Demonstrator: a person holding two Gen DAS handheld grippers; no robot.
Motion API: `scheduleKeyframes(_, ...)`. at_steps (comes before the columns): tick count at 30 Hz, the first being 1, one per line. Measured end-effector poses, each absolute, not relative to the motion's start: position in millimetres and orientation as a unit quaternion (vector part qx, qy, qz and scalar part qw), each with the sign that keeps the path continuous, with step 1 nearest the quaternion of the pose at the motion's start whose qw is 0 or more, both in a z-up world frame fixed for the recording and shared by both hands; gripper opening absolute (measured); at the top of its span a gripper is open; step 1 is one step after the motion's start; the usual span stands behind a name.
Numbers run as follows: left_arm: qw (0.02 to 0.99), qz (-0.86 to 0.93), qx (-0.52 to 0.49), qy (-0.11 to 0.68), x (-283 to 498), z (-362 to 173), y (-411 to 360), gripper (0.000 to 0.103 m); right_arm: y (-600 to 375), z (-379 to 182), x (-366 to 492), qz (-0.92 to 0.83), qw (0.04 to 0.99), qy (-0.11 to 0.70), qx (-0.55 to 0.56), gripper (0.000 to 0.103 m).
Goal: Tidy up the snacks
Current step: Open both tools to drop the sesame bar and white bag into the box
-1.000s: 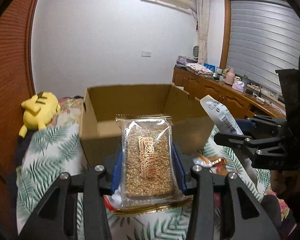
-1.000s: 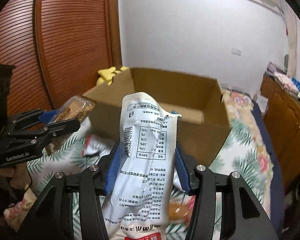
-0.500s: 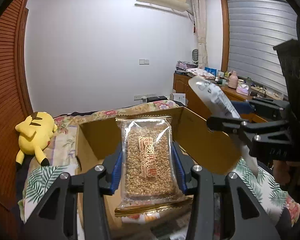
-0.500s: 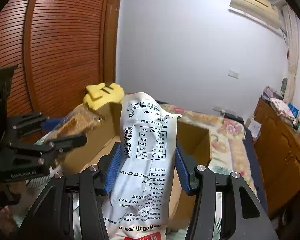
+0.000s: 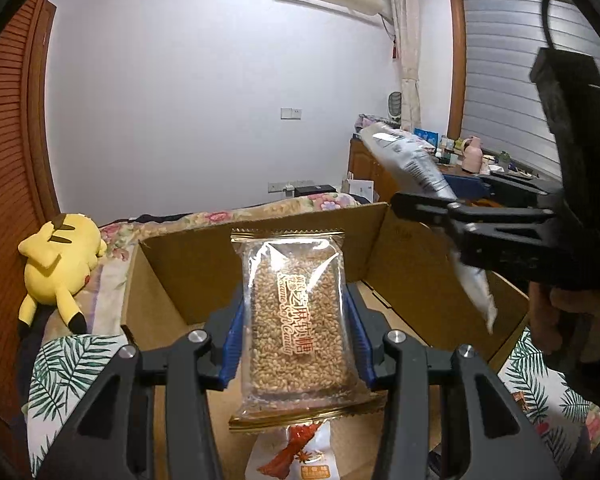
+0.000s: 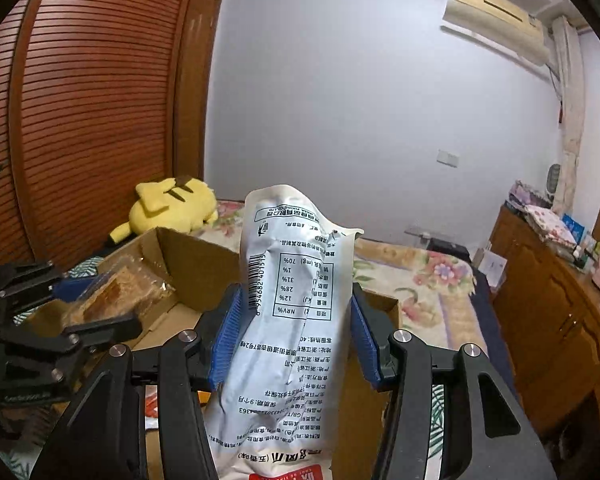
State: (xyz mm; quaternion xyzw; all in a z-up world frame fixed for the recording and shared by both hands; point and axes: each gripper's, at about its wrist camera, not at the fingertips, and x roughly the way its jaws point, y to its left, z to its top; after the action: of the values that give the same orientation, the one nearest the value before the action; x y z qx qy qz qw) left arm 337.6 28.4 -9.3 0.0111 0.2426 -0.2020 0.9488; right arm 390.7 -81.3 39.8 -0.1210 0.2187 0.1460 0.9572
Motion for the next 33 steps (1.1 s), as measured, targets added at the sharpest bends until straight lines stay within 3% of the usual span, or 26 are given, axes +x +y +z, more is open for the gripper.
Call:
scheduleKeyframes(6, 0.946, -0.205, 0.010, 0.249, 336.3, -11.4, 25.6, 0.049, -70.8, 31.3, 384.8, 0.143, 0.953, 0.224, -0.144, 0.055)
scheduleKeyframes(12, 0.949, -0.200, 0.005, 0.243, 336.0, -10.0, 29.8, 0.060, -65.1, 24.4, 382.0, 0.158, 0.940, 0.260, -0.152, 0.063)
scheduleKeyframes(23, 0.950, -0.203, 0.001, 0.239, 330.5, -5.4, 32.3, 0.061, -69.9, 12.8, 361.9, 0.179, 0.922, 0.313, -0.146, 0.071)
scheduleKeyframes(33, 0.951, -0.208, 0.013, 0.228, 293.0, 16.5, 31.8, 0.062, -96.7, 38.6, 312.3, 0.170, 0.933, 0.295, -0.114, 0.072)
